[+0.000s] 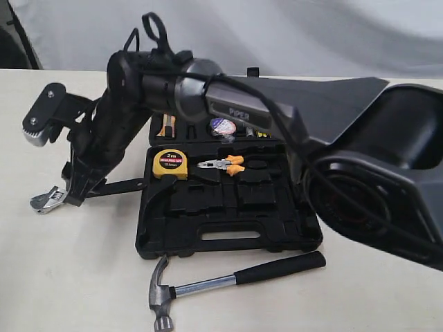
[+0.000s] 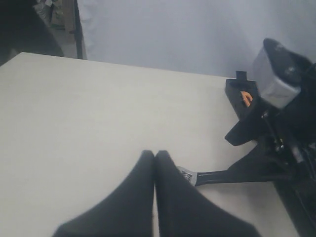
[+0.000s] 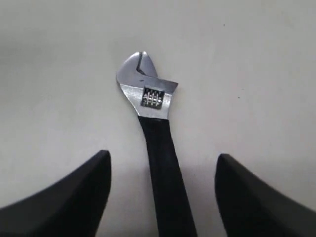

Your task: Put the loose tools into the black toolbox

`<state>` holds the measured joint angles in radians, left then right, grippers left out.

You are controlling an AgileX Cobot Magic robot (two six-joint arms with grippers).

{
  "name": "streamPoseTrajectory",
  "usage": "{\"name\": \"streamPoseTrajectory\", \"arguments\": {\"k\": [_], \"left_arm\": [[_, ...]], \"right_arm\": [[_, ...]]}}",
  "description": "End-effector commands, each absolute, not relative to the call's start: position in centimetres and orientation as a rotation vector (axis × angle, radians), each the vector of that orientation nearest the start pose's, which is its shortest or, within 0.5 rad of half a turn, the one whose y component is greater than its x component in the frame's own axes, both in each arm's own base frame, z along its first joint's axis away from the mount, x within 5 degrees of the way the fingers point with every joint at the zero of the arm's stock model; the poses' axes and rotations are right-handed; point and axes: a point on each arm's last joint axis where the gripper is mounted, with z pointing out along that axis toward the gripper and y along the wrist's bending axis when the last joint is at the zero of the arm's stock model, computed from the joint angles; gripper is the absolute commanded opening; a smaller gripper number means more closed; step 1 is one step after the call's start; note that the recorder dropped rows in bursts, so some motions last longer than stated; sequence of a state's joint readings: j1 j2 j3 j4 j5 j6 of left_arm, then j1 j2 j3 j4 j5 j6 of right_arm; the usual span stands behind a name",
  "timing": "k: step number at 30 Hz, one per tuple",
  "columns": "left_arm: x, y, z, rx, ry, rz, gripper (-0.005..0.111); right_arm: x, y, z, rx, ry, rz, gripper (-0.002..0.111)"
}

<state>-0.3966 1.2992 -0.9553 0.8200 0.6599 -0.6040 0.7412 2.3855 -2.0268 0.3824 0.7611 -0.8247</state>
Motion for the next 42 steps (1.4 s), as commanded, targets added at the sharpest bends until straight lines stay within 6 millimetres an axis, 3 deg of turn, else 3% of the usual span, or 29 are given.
{"name": "streamPoseTrajectory", "arguments": {"k": [1,8,14,16,19,23,27,31,38,42], "left_arm": [[26.3,-6.6,30.7,0.306,2.223,0.348,0.001],[26.3,-6.6,30.7,0.306,2.223,0.348,0.001],[26.3,-6.6,30.7,0.306,2.223,0.348,0.001],[26.3,-6.6,30.7,0.306,2.223,0.348,0.001],[26.3,-6.6,30.7,0.306,2.223,0.348,0.001],[26.3,-6.6,30.7,0.306,2.223,0.348,0.001],[26.3,-6.6,30.7,0.306,2.223,0.348,0.001],[26.3,-6.6,30.7,0.306,2.223,0.348,0.001],[26.3,-6.6,30.7,0.306,2.223,0.348,0.001],[26.3,-6.6,30.7,0.306,2.223,0.348,0.001]], "right_arm": [[38.9,37.3,15.2,-1.522,2.048,0.389,0.062],[40.4,36.0,12.5,-1.525,2.182,0.404,0.061],[40.0,35.0,11.8,-1.551,2.309,0.497,0.022],[40.0,35.1,12.3,-1.553,2.308,0.517,0.014],[40.1,35.5,13.1,-1.529,2.29,0.546,0.021],[40.6,35.9,14.9,-1.488,2.259,0.566,0.046],[40.6,36.1,16.6,-1.495,2.247,0.586,0.062],[40.4,36.0,16.4,-1.527,2.268,0.593,0.063],[40.5,35.7,12.4,-1.604,2.338,0.538,0.063],[40.1,35.5,11.7,-1.691,2.331,0.543,0.061]]}}
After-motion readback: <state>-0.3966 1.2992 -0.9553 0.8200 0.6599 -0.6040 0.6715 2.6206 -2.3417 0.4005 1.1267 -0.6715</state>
